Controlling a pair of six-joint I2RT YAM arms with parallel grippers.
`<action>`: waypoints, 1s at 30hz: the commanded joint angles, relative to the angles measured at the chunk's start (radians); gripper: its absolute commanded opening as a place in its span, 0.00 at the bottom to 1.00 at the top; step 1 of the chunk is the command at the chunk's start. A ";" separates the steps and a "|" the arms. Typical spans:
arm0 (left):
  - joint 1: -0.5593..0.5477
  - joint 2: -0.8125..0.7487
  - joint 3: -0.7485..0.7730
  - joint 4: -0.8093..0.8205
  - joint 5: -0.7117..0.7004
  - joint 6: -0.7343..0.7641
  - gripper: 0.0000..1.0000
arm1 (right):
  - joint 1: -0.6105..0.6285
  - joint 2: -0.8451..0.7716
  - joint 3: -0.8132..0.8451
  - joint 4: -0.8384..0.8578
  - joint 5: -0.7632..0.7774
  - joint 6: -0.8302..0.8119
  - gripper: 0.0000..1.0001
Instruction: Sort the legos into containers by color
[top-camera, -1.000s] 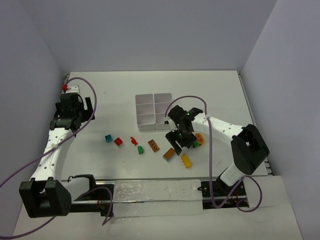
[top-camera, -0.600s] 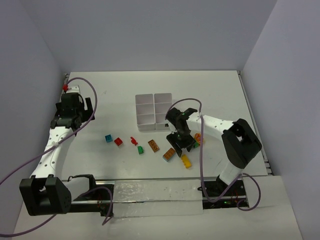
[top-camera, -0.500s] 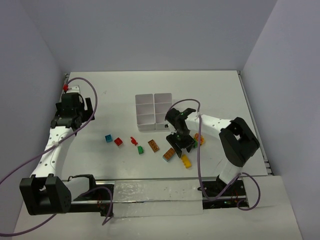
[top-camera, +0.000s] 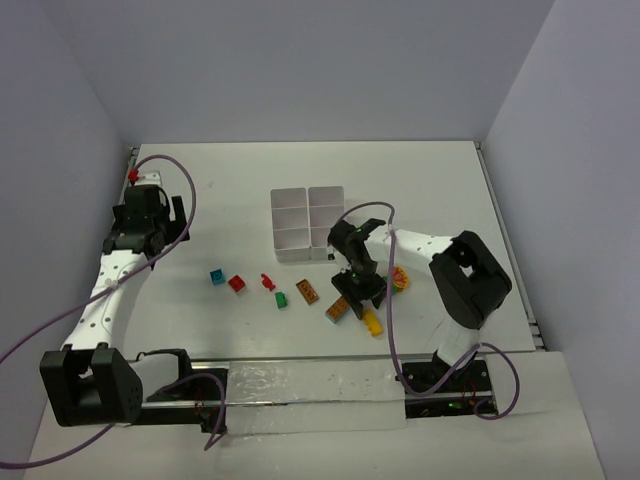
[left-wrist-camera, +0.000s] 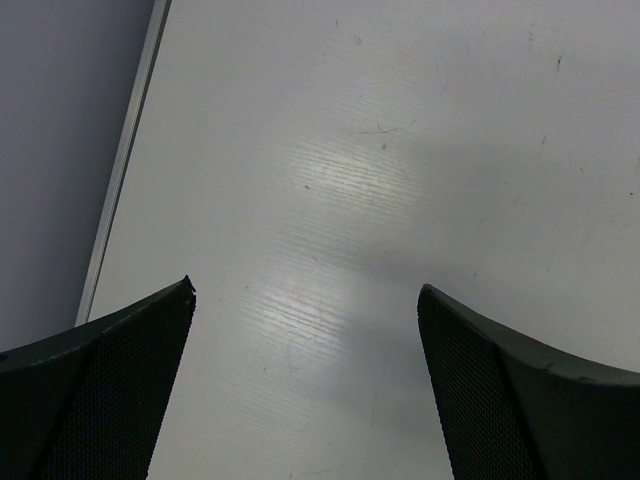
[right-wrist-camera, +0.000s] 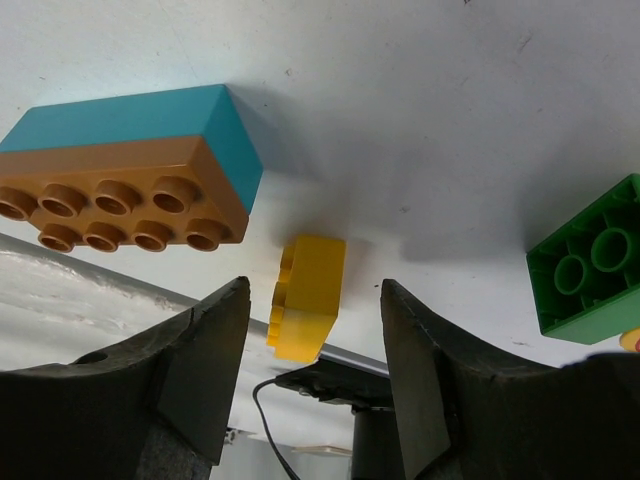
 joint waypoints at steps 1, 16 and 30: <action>0.003 0.004 0.063 0.047 -0.021 0.008 0.99 | 0.009 0.028 0.033 -0.016 0.010 0.012 0.57; 0.001 0.005 0.068 0.042 -0.012 0.003 0.99 | 0.038 -0.124 0.037 -0.023 -0.024 0.000 0.00; 0.002 -0.079 0.117 0.001 0.300 0.055 0.99 | 0.024 -0.517 0.183 0.234 0.225 -0.063 0.00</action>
